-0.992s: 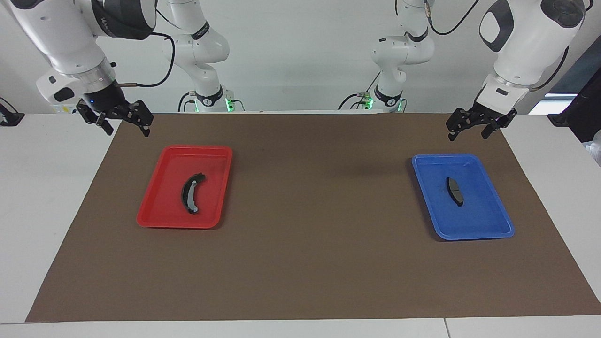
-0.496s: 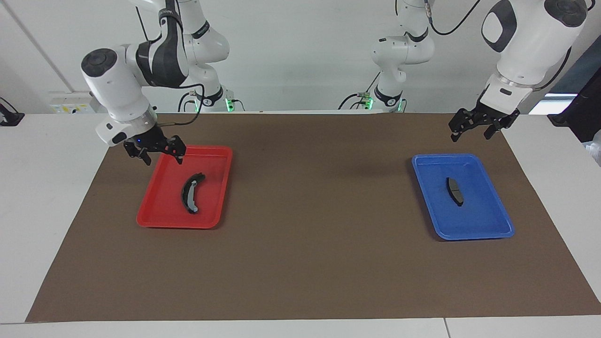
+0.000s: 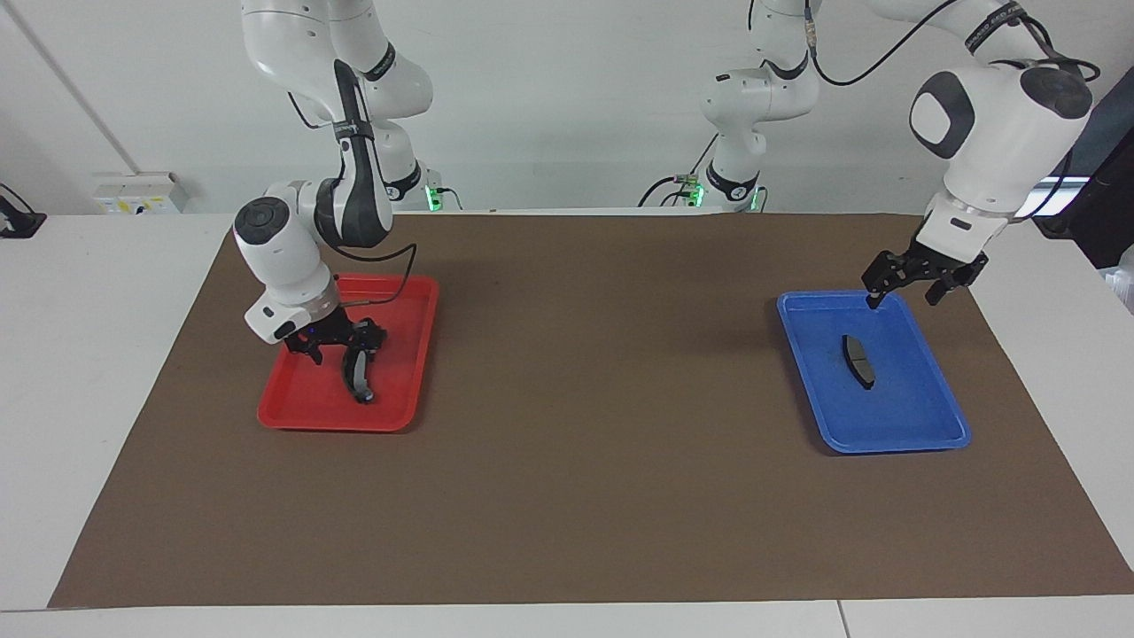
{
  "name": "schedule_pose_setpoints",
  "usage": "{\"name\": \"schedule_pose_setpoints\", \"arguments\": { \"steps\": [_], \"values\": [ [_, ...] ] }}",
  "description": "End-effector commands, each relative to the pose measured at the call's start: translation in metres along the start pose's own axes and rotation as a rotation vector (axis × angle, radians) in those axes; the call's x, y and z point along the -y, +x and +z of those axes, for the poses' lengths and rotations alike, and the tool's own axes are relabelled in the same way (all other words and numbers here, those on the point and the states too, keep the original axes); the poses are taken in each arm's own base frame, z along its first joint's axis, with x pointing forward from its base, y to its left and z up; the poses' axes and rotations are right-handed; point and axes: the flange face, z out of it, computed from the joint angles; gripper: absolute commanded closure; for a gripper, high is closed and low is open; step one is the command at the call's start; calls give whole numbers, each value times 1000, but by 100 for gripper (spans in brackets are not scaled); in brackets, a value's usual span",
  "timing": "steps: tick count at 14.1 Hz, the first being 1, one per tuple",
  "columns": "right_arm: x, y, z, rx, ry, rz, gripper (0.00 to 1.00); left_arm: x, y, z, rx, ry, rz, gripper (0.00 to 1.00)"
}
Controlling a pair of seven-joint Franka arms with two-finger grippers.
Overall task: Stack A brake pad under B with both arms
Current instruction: 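Grasp the small pad with the left gripper while the right gripper grasps the curved pad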
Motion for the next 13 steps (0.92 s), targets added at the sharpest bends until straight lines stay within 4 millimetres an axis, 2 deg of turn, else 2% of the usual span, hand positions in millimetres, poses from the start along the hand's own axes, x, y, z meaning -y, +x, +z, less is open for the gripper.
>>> {"name": "schedule_pose_setpoints", "arguments": {
  "steps": [1, 2, 4, 5, 7, 8, 9, 10, 13],
  "values": [
    [-1, -1, 5, -7, 12, -31, 14, 22, 6, 50, -7, 1, 13, 0],
    [-1, -1, 6, -6, 12, -32, 22, 30, 8, 72, -13, 2, 16, 0],
    [0, -2, 9, -1, 12, -34, 34, 39, 6, 102, -34, 5, 15, 0],
    [7, -1, 8, 1, 12, -47, 47, 39, 5, 116, -30, 5, 14, 1],
    [8, 1, 8, 4, 12, -49, 74, 39, 1, 142, -12, 0, 15, 3],
    [8, 4, 4, 5, 13, -48, 83, 42, -3, 152, -10, 0, 9, 6],
    [8, 10, -5, 17, 15, -50, 88, 41, -8, 163, -4, -3, 7, 8],
    [10, 19, -20, 29, 18, -52, 88, 40, -13, 169, -3, -2, 8, 10],
    [21, 45, -75, 49, 23, -73, 88, 38, -27, 185, 11, -5, 8, 16]
  ]
}}
